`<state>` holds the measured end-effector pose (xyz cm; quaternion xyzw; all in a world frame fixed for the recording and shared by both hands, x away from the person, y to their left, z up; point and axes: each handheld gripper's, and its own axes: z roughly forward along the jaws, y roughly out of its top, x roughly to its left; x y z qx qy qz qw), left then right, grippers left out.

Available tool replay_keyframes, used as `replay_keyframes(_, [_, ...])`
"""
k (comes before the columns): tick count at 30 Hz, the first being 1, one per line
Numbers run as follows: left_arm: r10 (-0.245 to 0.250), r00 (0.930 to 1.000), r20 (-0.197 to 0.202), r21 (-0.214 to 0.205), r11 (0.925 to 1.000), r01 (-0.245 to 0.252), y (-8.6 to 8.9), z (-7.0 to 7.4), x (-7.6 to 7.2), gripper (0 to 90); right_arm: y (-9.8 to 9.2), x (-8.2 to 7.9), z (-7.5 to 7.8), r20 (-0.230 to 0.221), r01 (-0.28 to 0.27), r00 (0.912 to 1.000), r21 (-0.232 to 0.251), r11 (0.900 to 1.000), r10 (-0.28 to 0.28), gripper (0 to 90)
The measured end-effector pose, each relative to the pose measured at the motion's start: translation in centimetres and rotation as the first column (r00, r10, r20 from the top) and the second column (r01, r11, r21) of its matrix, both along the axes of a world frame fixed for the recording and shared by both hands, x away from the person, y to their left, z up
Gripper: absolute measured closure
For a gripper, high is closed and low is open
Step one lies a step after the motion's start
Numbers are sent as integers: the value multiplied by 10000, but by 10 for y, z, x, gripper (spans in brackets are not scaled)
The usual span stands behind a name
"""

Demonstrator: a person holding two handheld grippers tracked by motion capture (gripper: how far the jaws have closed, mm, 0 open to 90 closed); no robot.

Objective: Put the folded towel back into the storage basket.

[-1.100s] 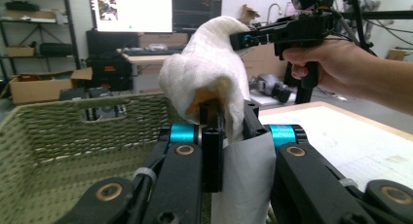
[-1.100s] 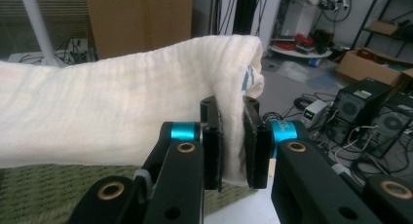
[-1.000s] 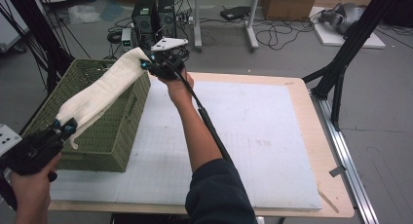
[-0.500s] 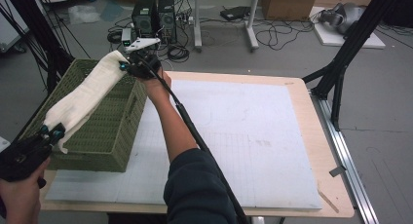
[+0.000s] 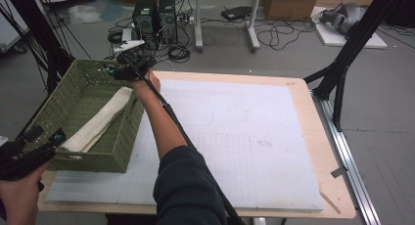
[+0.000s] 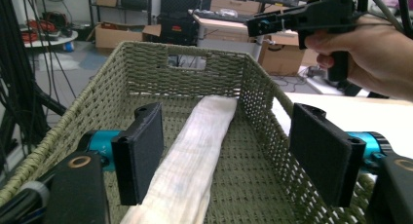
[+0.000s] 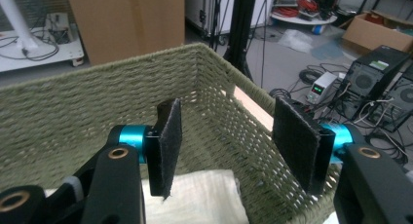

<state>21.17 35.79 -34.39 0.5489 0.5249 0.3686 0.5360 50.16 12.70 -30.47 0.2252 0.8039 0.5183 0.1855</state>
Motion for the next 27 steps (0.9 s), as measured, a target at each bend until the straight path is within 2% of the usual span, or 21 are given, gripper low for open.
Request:
replay_keyframes(3, [-108, 9999, 48, -159, 9998, 108, -1, 1, 1, 208, -10, -4, 0, -187, -98, 9998, 147, 9998, 101, 402])
replay_keyframes(5, [-467, 9989, -4, -81, 9989, 467, -3, 3, 2, 184, -17, -8, -1, -325, -318, 9989, 240, 9992, 325, 398])
replay_keyframes(8, [-1007, 9949, 105, -126, 9948, 1009, -9, 7, 3, 184, -29, -16, -3, -574, -786, 9951, 368, 9962, 806, 377])
replay_keyframes(10, [-1364, 9903, 249, -208, 9904, 1370, -14, 9, 5, 185, -38, -22, -7, -698, -850, 9937, 435, 9954, 879, 354])
replay_keyframes(12, [-1638, 9860, 298, 71, 9865, 1637, -21, 11, 6, 185, -48, -27, -9, -781, -956, 9921, 383, 9947, 983, 342])
replay_keyframes(14, [-1816, 9829, 316, 277, 9831, 1808, -26, 13, 7, 187, -58, -32, -10, -767, -928, 9925, 390, 9949, 956, 318])
replay_keyframes(19, [-2209, 9742, 461, 463, 9747, 2188, -38, 14, 11, 185, -85, -41, -8, -704, -623, 9953, 543, 9966, 661, 226])
replay_keyframes(22, [-2511, 9672, 389, 437, 9674, 2494, -47, 14, 15, 185, -102, -47, -6, -673, -553, 9960, 518, 9971, 587, 201])
replay_keyframes(27, [-3009, 9533, 272, 122, 9537, 3007, -60, 15, 21, 185, -130, -55, -6, -671, -394, 9968, 599, 9974, 434, 187])
